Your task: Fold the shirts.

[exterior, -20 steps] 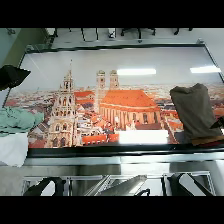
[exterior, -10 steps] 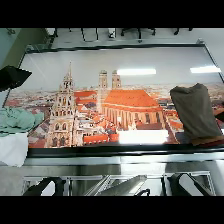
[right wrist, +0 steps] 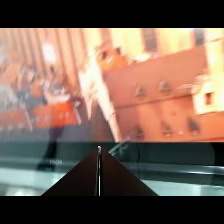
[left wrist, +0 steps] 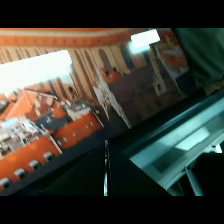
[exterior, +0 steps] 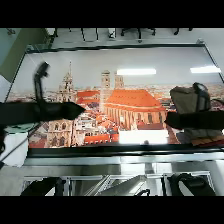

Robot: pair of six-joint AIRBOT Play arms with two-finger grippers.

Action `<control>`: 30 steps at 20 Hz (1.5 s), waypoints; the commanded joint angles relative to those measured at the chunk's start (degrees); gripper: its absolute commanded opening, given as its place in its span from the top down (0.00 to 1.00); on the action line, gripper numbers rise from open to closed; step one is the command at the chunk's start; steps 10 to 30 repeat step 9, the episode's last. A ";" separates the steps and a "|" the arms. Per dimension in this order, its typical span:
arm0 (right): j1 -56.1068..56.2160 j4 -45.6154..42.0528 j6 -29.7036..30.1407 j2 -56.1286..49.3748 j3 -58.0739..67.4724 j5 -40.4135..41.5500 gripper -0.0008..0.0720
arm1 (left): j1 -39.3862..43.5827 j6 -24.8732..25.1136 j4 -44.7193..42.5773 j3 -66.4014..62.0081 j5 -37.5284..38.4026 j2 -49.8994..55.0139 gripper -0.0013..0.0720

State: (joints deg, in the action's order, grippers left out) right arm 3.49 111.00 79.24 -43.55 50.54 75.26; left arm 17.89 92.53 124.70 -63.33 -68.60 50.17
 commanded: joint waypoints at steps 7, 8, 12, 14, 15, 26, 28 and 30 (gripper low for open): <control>11.30 0.68 -1.64 0.76 -5.09 -3.96 0.96 | 10.88 -5.60 -1.66 11.65 7.58 -2.78 0.96; 11.30 0.66 -1.64 0.76 -5.09 -3.96 0.96 | 10.88 -5.60 -1.66 11.65 7.58 -2.78 0.96; 11.30 0.66 -1.64 0.76 -5.09 -3.96 0.96 | 10.88 -5.60 -1.68 11.65 7.56 -2.78 0.96; 11.30 0.66 -1.64 0.76 -5.09 -3.96 0.96 | 10.88 -5.60 -1.68 11.65 7.56 -2.78 0.96; 11.30 0.66 -1.64 0.76 -5.09 -3.96 0.96 | 10.88 -5.60 -1.68 11.65 7.56 -2.78 0.96; 11.30 0.66 -1.64 0.76 -5.09 -3.96 0.96 | 10.88 -5.60 -1.68 11.65 7.56 -2.78 0.96; 11.30 0.66 -1.64 0.76 -5.09 -3.96 0.96 | 10.88 -5.60 -1.68 11.65 7.56 -2.78 0.96; 11.30 0.66 -1.64 0.76 -5.09 -3.96 0.96 | 10.88 -5.60 -1.68 11.65 7.56 -2.78 0.96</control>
